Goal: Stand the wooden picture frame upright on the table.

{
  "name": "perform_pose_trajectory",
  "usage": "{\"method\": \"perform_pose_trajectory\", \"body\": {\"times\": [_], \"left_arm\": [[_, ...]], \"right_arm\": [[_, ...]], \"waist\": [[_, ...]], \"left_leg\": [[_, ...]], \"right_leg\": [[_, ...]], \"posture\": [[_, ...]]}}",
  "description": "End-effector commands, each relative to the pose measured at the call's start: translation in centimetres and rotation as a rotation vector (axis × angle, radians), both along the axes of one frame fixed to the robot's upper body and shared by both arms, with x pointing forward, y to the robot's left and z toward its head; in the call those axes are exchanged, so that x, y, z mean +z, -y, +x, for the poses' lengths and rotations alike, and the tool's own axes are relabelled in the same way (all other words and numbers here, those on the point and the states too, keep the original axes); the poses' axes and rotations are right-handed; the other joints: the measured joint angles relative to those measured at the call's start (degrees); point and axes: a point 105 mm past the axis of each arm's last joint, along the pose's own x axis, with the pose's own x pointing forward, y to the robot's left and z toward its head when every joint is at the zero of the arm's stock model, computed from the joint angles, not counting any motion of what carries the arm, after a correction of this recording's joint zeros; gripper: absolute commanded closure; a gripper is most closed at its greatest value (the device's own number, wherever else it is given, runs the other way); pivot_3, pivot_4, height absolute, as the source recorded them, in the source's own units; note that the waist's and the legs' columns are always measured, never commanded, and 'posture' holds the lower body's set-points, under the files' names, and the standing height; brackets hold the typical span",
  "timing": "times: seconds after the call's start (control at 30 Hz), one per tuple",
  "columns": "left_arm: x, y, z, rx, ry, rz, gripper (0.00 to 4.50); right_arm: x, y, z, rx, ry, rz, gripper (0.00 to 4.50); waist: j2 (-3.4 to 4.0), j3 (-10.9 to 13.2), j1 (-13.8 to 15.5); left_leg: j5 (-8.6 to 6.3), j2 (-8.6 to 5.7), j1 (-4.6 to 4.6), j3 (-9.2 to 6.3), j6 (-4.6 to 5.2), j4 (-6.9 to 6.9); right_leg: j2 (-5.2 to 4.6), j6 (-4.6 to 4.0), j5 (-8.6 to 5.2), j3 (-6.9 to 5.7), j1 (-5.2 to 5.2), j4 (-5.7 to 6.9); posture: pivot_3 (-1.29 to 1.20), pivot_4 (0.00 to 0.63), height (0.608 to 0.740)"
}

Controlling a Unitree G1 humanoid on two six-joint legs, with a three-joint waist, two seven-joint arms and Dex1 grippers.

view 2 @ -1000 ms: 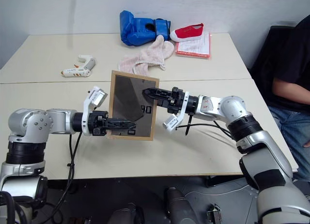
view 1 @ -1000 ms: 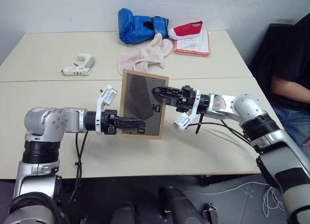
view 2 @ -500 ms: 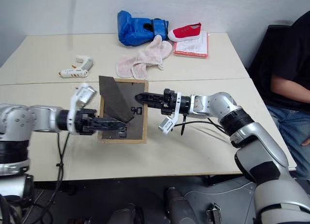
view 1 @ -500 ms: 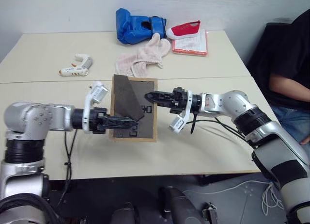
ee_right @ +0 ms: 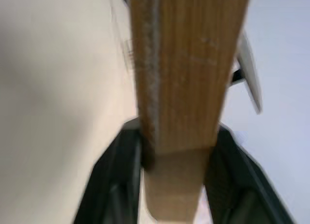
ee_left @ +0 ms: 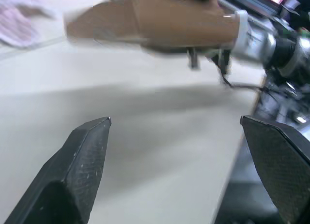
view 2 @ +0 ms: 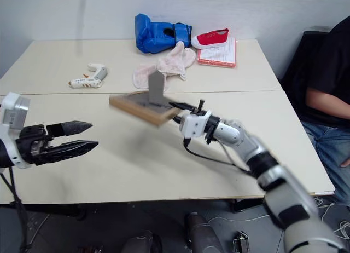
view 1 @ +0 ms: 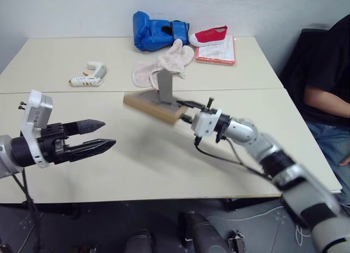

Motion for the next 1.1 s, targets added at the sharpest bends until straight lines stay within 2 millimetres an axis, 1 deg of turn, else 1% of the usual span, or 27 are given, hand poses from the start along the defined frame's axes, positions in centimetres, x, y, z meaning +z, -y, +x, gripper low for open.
{"method": "perform_pose_trajectory", "body": {"times": [0.03,0.1,0.17,0.23,0.33,0.43,0.5,0.6,0.73,0.83,0.9,0.93,1.1], "left_arm": [[1.0,0.2,0.0,0.047,0.087,-0.009,0.00],[0.7,0.4,0.1,0.055,0.087,0.002,0.00],[0.5,0.6,0.1,0.054,0.084,0.010,0.00],[0.4,0.7,0.0,0.050,0.080,0.011,0.00],[0.5,0.7,0.1,0.046,0.081,0.010,0.00],[0.6,0.9,0.1,0.029,0.076,0.015,0.00],[0.6,1.0,0.1,0.015,0.074,0.022,0.00],[0.5,1.0,0.0,-0.006,0.064,0.035,0.00],[0.4,0.7,0.0,-0.017,0.061,0.050,0.00],[0.3,0.6,0.4,-0.016,0.065,0.062,0.00],[0.3,0.6,0.6,-0.022,0.068,0.062,0.00],[0.3,0.7,0.6,-0.027,0.070,0.062,0.00],[0.3,0.9,0.8,-0.043,0.073,0.064,0.00]], "right_arm": [[4.4,-0.4,-1.5,0.178,-0.373,0.237,3.27],[4.0,-0.7,-1.7,0.200,-0.535,0.263,3.27],[3.5,-1.0,-1.6,0.191,-0.623,0.267,3.27],[2.8,-1.1,-1.3,0.169,-0.676,0.266,3.27],[1.0,-1.2,-0.6,0.124,-0.756,0.250,3.27],[-0.7,-1.1,-0.3,0.096,-0.833,0.233,3.27],[-1.3,-1.1,-0.6,0.109,-0.894,0.233,3.27],[-1.3,-1.2,-1.8,0.166,-0.967,0.233,3.27],[-1.2,-1.1,-2.7,0.195,-1.000,0.221,3.27],[-2.8,-0.9,-3.2,0.168,-0.945,0.132,3.27],[-3.6,-0.6,-3.2,0.151,-0.936,0.105,2.55],[-3.7,-0.5,-3.2,0.151,-0.931,0.099,2.37],[-3.6,0.0,-3.7,0.157,-0.894,0.067,0.77]], "waist": [[0.02,0.0,0.4],[0.01,0.0,0.7],[0.01,0.0,0.6],[0.00,0.0,0.6],[0.00,0.0,0.6],[0.00,0.0,0.6],[0.00,0.0,0.5],[0.00,0.0,0.4],[0.00,0.0,0.4],[0.00,0.0,0.5],[0.00,0.0,0.5],[-0.01,0.0,0.5],[0.00,0.0,0.4]], "left_leg": [[-0.04,0.01,-0.07,0.00,0.05,0.08],[-0.12,-0.01,-0.05,-0.03,0.16,0.10],[-0.13,-0.01,-0.06,-0.04,0.14,0.05],[-0.11,-0.01,-0.07,-0.01,0.11,-0.02],[-0.08,-0.03,-0.22,0.04,0.06,-0.03],[-0.07,-0.04,-0.28,0.05,0.06,-0.02],[-0.07,-0.04,-0.30,0.06,0.06,-0.02],[-0.07,-0.04,-0.30,0.07,0.05,-0.03],[-0.07,-0.04,-0.30,0.07,0.05,-0.03],[-0.07,-0.05,-0.29,0.07,0.05,-0.03],[-0.08,-0.07,-0.29,0.07,0.06,-0.04],[-0.08,-0.07,-0.28,0.07,0.06,-0.03],[-0.08,-0.07,-0.30,0.09,0.06,-0.04]], "right_leg": [[-0.01,0.02,0.02,0.00,-0.04,0.01],[-0.05,0.02,0.02,-0.03,-0.03,-0.10],[-0.05,-0.01,0.01,-0.05,-0.05,-0.21],[-0.04,-0.02,0.00,-0.05,-0.10,-0.23],[-0.05,-0.03,0.00,-0.02,-0.27,-0.22],[-0.04,-0.03,0.00,-0.01,-0.32,-0.23],[-0.05,-0.03,0.00,-0.01,-0.33,-0.23],[-0.04,-0.03,0.00,0.00,-0.34,-0.23],[-0.04,-0.03,-0.01,0.00,-0.34,-0.23],[-0.04,-0.03,-0.01,0.00,-0.33,-0.24],[-0.04,-0.03,-0.01,0.00,-0.32,-0.25],[-0.04,-0.03,-0.01,0.00,-0.32,-0.25],[-0.04,-0.03,-0.01,0.02,-0.35,-0.25]], "posture": [[0.00,0.150,0.740],[0.00,0.150,0.740],[0.00,0.150,0.740],[0.00,0.150,0.740],[0.00,0.150,0.740],[0.00,0.150,0.740],[0.00,0.150,0.740],[0.00,0.150,0.740],[0.00,0.150,0.740],[0.00,0.150,0.740],[0.00,0.150,0.740],[0.00,0.150,0.740],[0.00,0.150,0.740]]}}
